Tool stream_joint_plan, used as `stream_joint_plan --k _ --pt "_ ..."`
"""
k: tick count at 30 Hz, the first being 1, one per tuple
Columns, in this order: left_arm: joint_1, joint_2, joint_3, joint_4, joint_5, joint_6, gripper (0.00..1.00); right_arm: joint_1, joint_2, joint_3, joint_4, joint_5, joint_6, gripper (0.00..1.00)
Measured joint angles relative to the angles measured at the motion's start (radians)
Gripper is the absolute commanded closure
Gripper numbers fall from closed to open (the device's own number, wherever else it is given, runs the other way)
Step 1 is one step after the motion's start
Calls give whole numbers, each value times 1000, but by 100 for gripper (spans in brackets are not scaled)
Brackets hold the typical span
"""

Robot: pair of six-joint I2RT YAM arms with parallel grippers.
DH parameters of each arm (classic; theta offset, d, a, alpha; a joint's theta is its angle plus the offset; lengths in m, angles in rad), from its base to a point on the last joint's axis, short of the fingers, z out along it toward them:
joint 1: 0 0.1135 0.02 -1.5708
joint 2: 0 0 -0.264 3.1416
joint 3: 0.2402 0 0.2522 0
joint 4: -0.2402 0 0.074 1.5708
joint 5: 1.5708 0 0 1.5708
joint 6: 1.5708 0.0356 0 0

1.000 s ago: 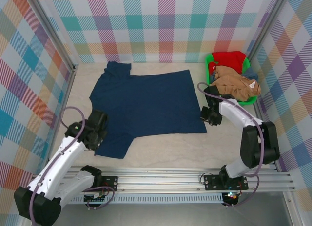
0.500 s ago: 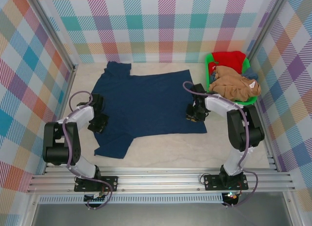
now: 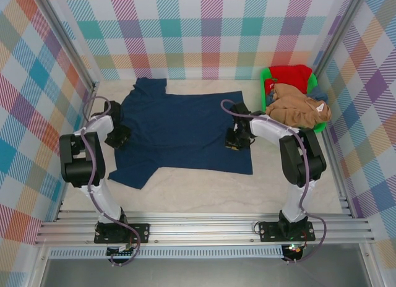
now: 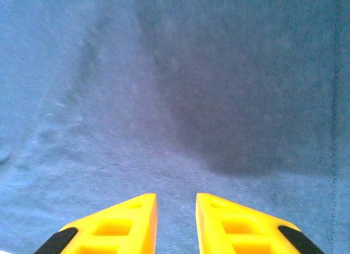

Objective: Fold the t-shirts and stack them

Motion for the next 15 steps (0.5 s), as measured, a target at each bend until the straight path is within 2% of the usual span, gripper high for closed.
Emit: stream_joint_plan --k 2,4,8,11,15 --pt "-43 -113 -60 -32 -34 -7 53 -2 -3 21 -7 5 -6 74" --pt "-115 -274 -151 -78 -60 -30 58 -2 -9 27 -11 4 -16 74" --pt "-317 -562 -341 -118 -45 -113 68 -2 -32 26 -16 2 -27 74" --pt "-380 -614 -486 -111 -19 -172 73 -2 -52 11 -13 -9 -27 74" --pt "-386 -611 -595 -113 -19 -191 75 -2 -75 -13 -14 -19 -30 74"
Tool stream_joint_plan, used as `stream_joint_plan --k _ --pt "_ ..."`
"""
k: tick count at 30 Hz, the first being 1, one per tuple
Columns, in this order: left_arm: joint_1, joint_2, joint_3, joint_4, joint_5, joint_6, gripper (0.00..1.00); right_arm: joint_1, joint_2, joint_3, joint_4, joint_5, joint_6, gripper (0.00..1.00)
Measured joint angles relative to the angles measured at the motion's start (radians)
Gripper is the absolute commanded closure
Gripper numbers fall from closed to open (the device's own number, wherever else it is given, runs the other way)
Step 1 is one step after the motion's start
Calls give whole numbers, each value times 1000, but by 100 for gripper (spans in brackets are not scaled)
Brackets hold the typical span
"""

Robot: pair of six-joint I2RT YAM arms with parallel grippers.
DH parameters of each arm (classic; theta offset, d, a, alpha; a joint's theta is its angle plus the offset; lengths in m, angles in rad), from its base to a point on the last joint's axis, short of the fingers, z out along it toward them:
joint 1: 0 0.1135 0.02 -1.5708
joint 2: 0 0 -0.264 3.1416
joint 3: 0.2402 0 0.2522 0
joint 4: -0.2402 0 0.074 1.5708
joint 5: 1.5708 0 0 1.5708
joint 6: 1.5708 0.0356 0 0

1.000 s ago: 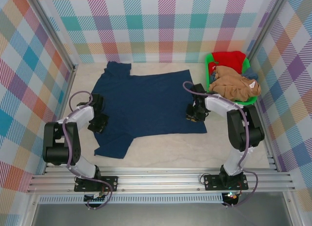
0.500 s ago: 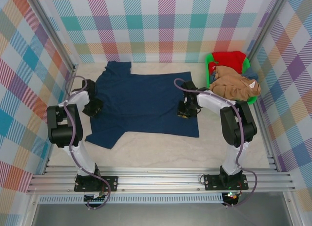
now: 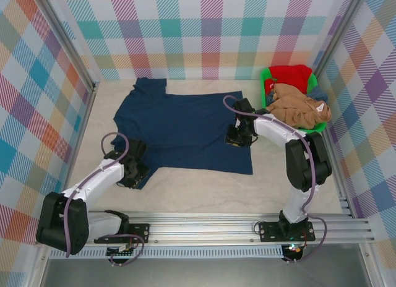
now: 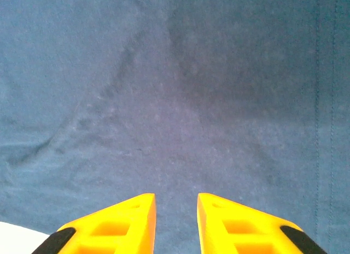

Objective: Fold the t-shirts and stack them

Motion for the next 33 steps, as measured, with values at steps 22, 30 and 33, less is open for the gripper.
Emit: stream_joint_plan --k 22,30,33 --pt "-172 10 -81 81 50 -91 86 -35 -22 -32 -3 10 -13 74" --pt "-208 84 -34 39 137 -158 86 -55 -22 -45 -7 36 -17 74" --pt "-258 93 -28 51 160 -203 86 -60 -25 -55 -11 43 -20 73"
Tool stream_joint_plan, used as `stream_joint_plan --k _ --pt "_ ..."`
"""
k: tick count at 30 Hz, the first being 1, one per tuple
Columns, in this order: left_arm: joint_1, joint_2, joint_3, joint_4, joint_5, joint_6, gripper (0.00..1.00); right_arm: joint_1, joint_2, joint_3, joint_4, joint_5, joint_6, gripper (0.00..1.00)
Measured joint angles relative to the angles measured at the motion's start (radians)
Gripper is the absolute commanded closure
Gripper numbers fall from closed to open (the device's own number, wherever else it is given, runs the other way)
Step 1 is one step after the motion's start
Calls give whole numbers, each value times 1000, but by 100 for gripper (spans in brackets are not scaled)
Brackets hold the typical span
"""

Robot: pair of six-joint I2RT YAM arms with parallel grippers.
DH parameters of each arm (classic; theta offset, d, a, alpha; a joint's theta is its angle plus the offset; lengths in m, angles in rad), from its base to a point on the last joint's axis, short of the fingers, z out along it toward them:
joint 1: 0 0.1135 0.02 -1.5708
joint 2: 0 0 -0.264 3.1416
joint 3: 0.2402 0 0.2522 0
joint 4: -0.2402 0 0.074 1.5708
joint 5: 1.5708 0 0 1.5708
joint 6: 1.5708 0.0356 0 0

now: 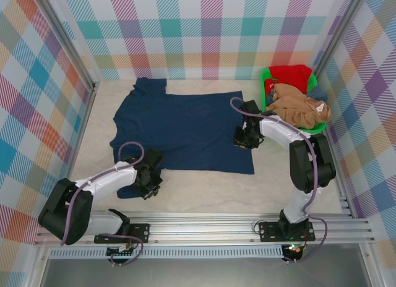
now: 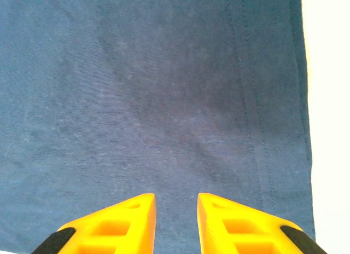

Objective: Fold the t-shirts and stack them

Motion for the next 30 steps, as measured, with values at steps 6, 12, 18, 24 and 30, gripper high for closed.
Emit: stream_joint_plan --k 6,12,18,24,30 --pt "-91 -7 -3 10 15 -101 86 -7 -14 -42 -4 16 -4 73" --pt "-130 -19 -14 32 13 -169 86 -26 -47 -98 -8 30 -7 73" --pt "-160 -37 2 27 -11 -180 57 -47 -93 -137 -12 41 -11 70" --pt "-167 -180 76 -49 -50 -135 54 -84 -193 -250 -15 31 2 69" --pt "-145 -319 72 -262 -119 -109 56 -138 -254 -342 -15 -18 28 63"
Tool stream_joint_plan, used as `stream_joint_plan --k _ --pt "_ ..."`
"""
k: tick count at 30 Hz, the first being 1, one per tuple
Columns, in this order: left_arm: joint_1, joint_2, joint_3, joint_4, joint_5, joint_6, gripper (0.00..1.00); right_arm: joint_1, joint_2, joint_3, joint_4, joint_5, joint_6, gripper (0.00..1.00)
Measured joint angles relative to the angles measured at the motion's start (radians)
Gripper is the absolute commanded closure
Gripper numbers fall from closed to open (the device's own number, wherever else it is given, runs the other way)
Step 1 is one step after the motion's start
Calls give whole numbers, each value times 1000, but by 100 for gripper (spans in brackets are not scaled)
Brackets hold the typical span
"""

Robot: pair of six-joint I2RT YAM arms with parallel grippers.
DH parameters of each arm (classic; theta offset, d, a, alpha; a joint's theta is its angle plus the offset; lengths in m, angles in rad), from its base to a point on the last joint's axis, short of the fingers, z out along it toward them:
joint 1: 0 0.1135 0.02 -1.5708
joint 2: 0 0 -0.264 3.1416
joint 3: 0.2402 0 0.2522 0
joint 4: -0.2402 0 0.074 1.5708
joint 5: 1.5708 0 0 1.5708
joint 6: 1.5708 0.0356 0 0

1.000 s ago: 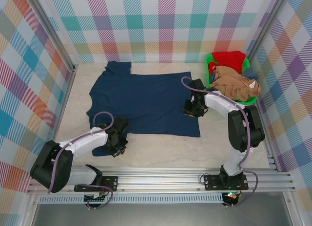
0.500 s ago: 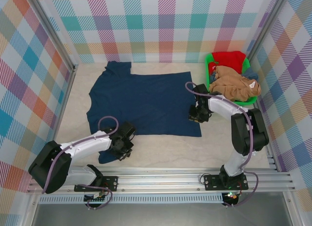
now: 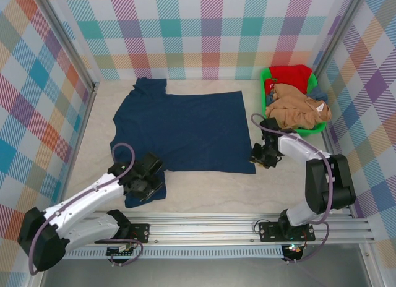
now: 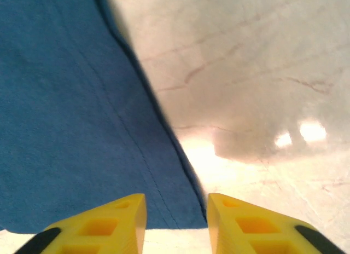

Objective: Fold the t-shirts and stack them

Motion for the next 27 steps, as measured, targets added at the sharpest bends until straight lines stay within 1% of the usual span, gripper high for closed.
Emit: stream_joint_plan --k 4,6,9,15,19,21,23,24,27 --pt "75 -133 -90 -99 -28 -1 56 -13 -23 -40 2 -38 24 63" --pt "105 -174 -116 -144 -43 0 55 -14 -26 -56 1 -48 36 63" --pt "119 -194 -118 -193 -73 0 55 -16 -26 -70 1 -48 55 62" --pt "120 -181 -118 -198 -96 0 56 -32 -8 -91 40 -61 74 69" --pt "120 -164 -118 -197 -111 -8 57 -32 13 -91 68 -80 88 75" --pt "120 -162 -118 -196 -119 -13 62 -32 17 -91 76 -83 101 79" --pt "120 -162 -118 -193 -122 -11 68 -32 22 -94 89 -85 110 85" --pt "120 -162 -118 -193 -124 -12 69 -32 26 -95 93 -84 110 89" --pt "120 -160 -118 -185 -119 -12 69 -35 39 -86 82 -74 115 96"
